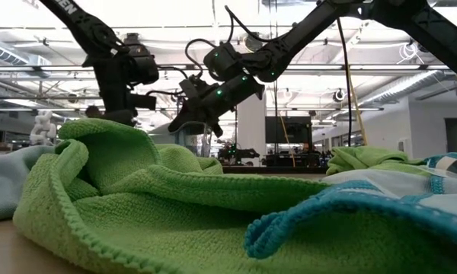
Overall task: Fold microfiber towels
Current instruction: Put the top center blue microfiber cloth into the bin, then fold the bottom left green microfiber cloth
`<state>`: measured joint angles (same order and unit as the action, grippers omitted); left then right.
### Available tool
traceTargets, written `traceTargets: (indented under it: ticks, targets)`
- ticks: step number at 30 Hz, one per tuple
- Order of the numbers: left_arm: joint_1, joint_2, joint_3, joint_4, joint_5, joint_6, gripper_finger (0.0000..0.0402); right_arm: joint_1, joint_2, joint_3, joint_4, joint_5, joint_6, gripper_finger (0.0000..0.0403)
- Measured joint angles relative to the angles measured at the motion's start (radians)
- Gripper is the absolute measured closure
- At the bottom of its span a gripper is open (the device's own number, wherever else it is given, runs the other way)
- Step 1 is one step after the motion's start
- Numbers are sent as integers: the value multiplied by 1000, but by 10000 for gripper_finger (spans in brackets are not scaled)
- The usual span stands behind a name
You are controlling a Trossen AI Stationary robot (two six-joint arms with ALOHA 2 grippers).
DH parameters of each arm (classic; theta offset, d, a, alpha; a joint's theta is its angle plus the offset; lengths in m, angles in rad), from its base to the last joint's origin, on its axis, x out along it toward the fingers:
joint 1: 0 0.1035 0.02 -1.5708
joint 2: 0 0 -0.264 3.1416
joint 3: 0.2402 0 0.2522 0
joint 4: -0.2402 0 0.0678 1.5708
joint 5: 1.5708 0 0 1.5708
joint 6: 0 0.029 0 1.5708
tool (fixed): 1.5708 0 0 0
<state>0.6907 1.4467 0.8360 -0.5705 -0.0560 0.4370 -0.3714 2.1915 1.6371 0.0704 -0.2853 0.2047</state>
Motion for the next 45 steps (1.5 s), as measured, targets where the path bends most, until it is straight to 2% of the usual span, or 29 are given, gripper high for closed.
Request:
traceTargets:
  ticks: [5,10,16,22,26,30,33,37,41,45]
  targets:
    - [-6,0,0,32,-101,-30,281,2,-13,0,1,78,-35,262]
    - [-6,0,0,103,-159,-56,228,6,-29,0,-19,170,-84,261]
    - [-6,0,0,172,-164,-77,218,12,-30,-1,-36,283,-158,261]
    - [-37,-6,0,189,-165,-100,218,14,-73,-2,-78,289,-192,261]
    - [-92,-6,0,226,-165,-99,239,13,-143,0,-176,289,-245,261]
    - [-149,-6,0,313,-156,-97,276,13,-226,-2,-377,287,-293,261]
    - [-176,9,1,388,-155,-82,302,19,-300,-61,-487,287,-320,261]
    - [-177,66,3,509,-129,-63,331,29,-416,-233,-437,316,-340,261]
    - [-174,163,-1,583,-123,-16,361,44,-536,-433,-256,408,-333,261]
    - [-168,232,3,661,-123,3,387,46,-634,-627,-43,419,-332,261]
